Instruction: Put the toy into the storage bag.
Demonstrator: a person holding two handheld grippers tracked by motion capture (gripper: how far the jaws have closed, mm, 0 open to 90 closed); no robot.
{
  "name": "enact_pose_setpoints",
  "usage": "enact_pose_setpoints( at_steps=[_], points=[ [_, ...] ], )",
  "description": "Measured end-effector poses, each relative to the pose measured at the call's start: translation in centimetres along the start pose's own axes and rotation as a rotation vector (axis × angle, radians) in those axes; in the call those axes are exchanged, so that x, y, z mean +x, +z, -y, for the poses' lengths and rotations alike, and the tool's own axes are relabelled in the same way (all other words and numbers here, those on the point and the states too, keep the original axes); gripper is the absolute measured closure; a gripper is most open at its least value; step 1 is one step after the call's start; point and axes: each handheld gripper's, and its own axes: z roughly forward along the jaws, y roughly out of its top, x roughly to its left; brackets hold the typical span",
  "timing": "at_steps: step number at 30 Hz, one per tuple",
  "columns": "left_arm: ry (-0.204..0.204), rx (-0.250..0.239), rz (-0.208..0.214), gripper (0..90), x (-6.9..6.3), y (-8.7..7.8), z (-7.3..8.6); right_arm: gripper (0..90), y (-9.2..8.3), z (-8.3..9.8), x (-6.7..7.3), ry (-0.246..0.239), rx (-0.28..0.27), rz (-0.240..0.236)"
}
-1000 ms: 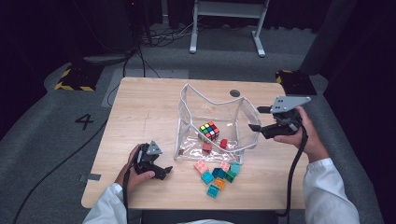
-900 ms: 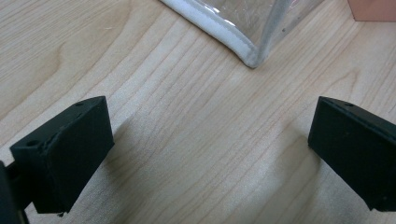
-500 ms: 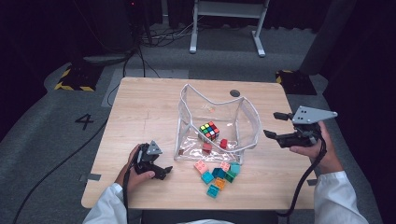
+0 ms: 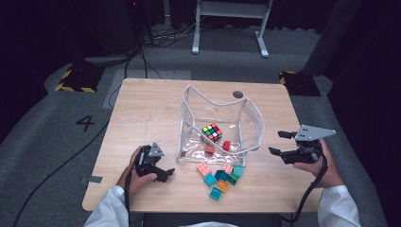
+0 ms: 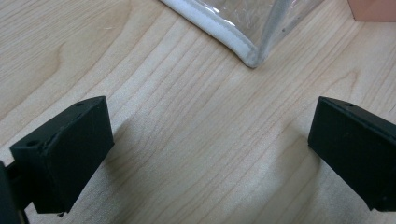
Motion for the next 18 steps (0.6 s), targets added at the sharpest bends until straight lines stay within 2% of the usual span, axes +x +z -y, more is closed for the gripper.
enact_pose_setpoints(
  at_steps=[6,7,8,12,18],
  points=[
    [0.001,0.001,0.000,0.1,0.0,0.0,0.0,28.6,1.3,1.5,0.9,0.000,0.032,-0.013],
    [0.002,0.003,0.000,0.1,0.0,0.0,0.0,28.7,1.6,1.7,1.1,-0.001,0.032,-0.020],
    [0.001,0.001,0.000,0.1,0.0,0.0,0.0,28.8,1.9,2.0,1.3,0.018,0.029,-0.036],
    [0.001,0.002,0.000,0.1,0.0,0.0,0.0,29.3,3.1,3.0,2.3,0.008,0.067,-0.057],
    [0.001,0.001,0.000,0.1,0.0,0.0,0.0,31.2,5.1,4.5,4.3,-0.006,0.106,-0.113]
  ],
)
